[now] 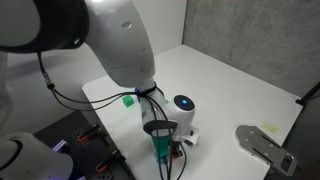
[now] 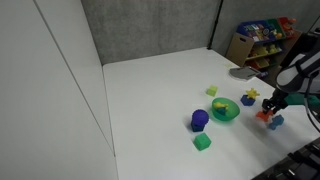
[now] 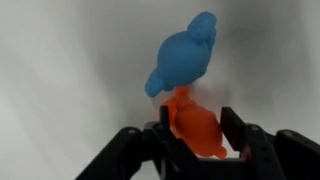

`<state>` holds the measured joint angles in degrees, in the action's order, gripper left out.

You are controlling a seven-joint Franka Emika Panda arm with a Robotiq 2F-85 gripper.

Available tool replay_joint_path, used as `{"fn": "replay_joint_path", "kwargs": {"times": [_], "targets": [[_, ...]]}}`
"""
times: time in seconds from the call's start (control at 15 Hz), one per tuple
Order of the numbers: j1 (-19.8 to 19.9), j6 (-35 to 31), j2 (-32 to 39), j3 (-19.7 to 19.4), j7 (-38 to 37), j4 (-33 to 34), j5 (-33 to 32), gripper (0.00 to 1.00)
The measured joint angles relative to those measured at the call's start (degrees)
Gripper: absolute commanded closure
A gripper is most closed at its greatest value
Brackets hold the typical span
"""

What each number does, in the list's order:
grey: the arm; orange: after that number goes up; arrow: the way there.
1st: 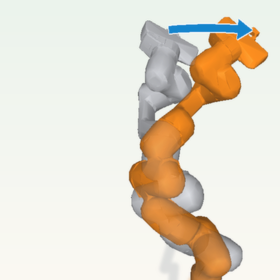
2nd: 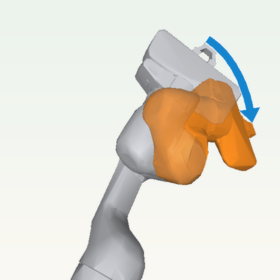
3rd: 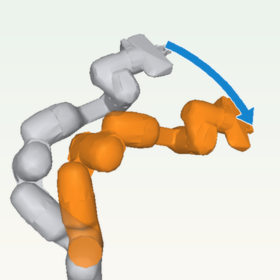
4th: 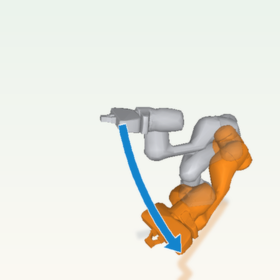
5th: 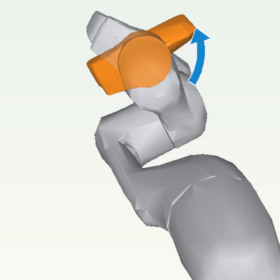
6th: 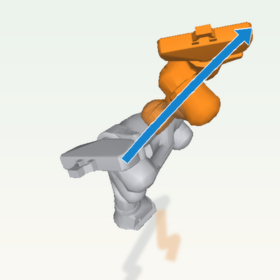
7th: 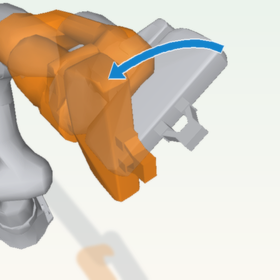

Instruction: Put the orange object in the green bowl.

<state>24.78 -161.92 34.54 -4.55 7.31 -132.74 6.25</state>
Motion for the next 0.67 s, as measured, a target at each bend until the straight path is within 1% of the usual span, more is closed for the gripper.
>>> {"fn": "replay_joint_path", "kwargs": {"times": [0.07,0.13,0.27,0.47,0.67], "targets": [[-0.05,-0.85,0.14,0.02,0.0,-0.01,0.0,0.81],[-0.13,-1.57,0.16,0.02,0.0,-0.04,0.0,0.83],[-0.52,-3.09,0.16,0.02,0.0,-0.2,0.0,0.9],[-1.86,-4.43,-0.34,0.07,0.0,-1.12,-0.03,0.9],[-3.64,-4.65,-2.44,0.2,-0.01,-3.21,-0.04,0.91]]}}
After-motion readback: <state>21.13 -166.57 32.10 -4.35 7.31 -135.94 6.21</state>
